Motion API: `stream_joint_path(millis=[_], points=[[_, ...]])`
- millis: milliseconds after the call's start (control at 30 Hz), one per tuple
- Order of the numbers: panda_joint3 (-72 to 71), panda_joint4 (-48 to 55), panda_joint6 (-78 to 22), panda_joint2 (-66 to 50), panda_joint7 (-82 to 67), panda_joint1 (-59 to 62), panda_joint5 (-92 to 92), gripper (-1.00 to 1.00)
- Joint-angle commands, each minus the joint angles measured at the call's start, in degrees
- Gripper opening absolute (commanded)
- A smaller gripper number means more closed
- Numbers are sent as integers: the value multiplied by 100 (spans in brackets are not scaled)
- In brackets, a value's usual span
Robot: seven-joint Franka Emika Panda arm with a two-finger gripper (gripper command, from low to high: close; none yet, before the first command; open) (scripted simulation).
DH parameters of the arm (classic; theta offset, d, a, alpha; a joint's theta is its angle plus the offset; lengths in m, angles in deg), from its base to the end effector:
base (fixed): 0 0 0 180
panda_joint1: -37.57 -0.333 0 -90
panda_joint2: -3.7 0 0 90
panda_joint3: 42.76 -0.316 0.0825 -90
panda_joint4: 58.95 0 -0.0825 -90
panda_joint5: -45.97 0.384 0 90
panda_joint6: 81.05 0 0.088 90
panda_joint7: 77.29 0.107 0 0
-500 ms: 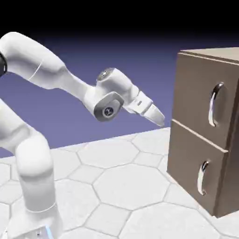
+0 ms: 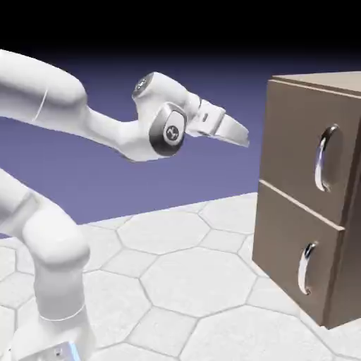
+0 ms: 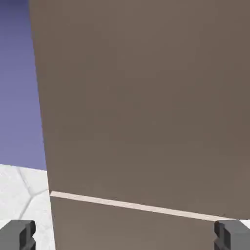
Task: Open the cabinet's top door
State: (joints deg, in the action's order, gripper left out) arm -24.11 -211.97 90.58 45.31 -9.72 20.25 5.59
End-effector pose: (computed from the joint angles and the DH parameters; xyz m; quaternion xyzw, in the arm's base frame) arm 0.3755 0.0182 0.5628 -0.8259 0.2574 -0.4677 0.1816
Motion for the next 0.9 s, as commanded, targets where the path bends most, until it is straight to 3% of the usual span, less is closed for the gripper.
stream_joint_path(millis=[0,867], points=[[115,49,-15,55,155,-103,-250,100],[3107,1330,-396,1491,4184,-2771,-6728,100]])
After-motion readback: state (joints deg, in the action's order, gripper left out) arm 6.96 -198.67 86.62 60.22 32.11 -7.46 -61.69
